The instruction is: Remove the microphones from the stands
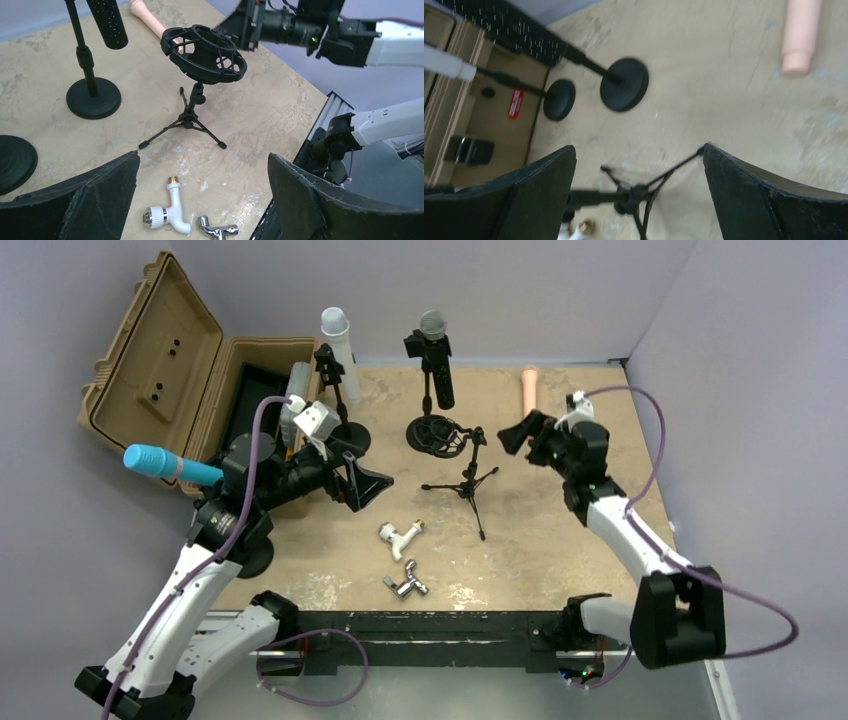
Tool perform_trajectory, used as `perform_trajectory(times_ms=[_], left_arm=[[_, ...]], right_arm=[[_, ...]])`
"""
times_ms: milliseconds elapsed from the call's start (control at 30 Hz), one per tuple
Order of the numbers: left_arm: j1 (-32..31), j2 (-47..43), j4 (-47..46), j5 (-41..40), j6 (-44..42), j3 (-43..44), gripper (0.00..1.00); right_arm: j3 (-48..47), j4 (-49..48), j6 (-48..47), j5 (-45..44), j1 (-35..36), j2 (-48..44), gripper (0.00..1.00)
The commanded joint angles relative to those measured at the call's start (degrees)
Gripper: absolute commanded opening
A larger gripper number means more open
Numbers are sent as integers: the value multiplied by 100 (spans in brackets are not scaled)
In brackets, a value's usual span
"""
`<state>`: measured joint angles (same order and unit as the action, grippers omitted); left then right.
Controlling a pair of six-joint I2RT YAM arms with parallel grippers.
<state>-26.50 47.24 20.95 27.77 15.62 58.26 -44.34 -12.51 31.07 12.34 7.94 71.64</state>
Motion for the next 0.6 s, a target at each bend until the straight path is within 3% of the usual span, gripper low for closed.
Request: perform_trajectory(times_ms=[0,133,233,433,567], left_arm=[[-39,-187,-17,-156,-106,98,96],[-39,-187,-38,-110,-86,98,96],[-47,-176,-50,-67,-64,98,96],[-67,-136,-74,-69,-50,91,96],[-89,-135,-43,-103,-79,91,96]], right_arm=[[981,-883,816,810,9,-921,96],[1928,-1617,1584,1554,22,-1517,89],[2747,-3275,2384,2013,189,-1724,82],[2976,-4159,3097,1491,1021,-1485,82],[3235,-4894,3743,1076,1297,-1200,72]])
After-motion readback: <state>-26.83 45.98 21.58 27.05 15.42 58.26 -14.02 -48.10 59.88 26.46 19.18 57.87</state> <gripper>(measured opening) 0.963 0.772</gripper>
